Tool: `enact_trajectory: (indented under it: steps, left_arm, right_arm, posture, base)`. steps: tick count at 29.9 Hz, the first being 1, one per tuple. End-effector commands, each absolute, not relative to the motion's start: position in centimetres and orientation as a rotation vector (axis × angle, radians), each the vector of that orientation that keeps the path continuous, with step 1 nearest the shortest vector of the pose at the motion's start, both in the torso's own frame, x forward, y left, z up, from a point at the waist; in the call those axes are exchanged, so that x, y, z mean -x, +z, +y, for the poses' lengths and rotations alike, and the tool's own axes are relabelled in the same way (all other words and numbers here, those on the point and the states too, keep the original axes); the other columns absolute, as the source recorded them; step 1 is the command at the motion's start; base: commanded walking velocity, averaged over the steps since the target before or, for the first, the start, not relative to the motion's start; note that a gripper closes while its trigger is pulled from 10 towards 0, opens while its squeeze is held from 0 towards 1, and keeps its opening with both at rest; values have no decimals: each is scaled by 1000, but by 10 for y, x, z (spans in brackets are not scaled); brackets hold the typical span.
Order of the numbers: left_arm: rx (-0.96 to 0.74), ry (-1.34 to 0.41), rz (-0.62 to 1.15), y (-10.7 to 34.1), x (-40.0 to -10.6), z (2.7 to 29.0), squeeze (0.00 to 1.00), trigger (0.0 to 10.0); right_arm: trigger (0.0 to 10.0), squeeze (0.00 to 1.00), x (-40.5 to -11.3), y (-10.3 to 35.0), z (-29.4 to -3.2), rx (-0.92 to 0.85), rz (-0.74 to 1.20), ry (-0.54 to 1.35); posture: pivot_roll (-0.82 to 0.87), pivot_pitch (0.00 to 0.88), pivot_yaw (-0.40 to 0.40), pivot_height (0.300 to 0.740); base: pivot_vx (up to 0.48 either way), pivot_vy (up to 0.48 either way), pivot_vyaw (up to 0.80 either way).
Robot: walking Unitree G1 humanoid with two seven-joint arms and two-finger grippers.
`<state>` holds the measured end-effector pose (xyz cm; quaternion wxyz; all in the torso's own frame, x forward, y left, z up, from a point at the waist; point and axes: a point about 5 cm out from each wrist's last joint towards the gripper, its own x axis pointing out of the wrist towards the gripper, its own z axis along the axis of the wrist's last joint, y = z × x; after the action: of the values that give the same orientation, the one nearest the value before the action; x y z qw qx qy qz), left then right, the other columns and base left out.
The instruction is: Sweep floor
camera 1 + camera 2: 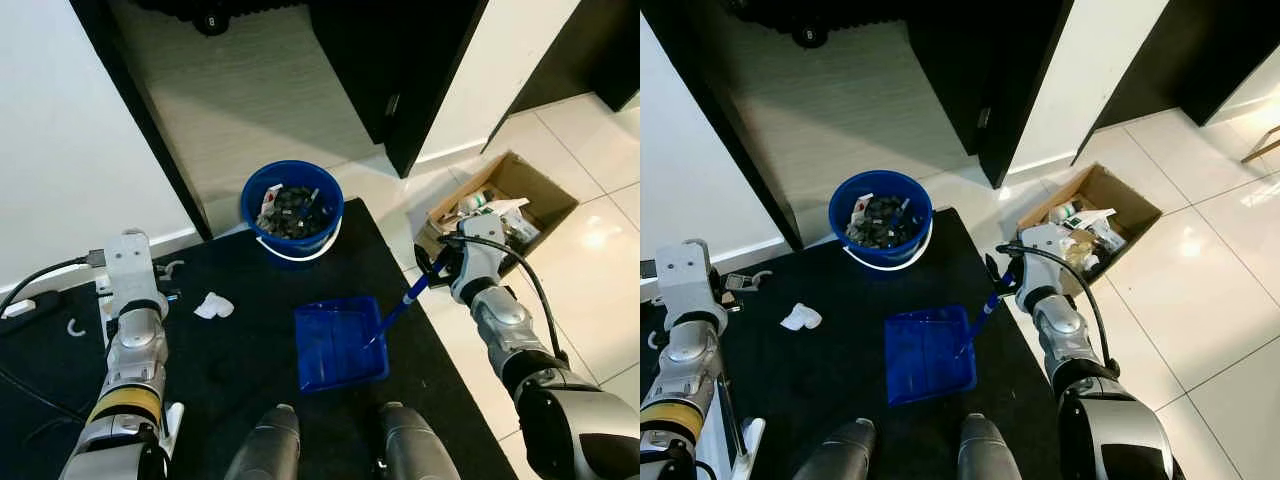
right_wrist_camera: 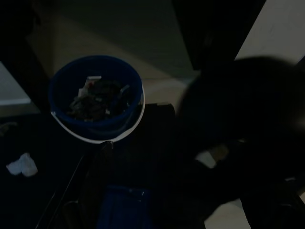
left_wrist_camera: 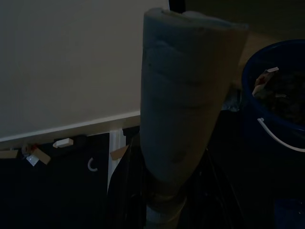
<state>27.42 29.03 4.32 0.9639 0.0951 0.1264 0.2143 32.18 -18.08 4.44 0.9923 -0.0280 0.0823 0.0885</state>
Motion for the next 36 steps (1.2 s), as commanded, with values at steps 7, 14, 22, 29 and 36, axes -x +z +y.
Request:
enact_trajectory:
  steps: [7,14,22,29,36]
  left_arm:
    - [-216,421,290,37,-267,293,0,10000]
    - [-213,426,287,37,-267,294,0,10000]
    - [-212,426,281,38,-267,294,0,10000]
    - [-212,429,273,42,-270,296,0,10000]
    - [-200,434,270,41,-272,292,0,10000]
  right_arm:
    - [10000,0,-320,41,-177,0,180,189]
    - [10000,0,-319,39,-172,14,188,221]
    - [4706,0,-318,38,-171,30,196,235]
    - [0,0,-317,35,-177,38,227,194]
    - [0,0,-315,33,-182,66,237,172]
  posture:
    - [228,172,-95,740]
    - [233,162,-100,740]
    - [241,141,-107,740]
    - [247,130,-107,740]
    - [228,88,-109,740]
  base:
    - [0,0,0]
    - [0,0,0]
    - [0,0,0]
    - [0,0,0]
    - [0,0,0]
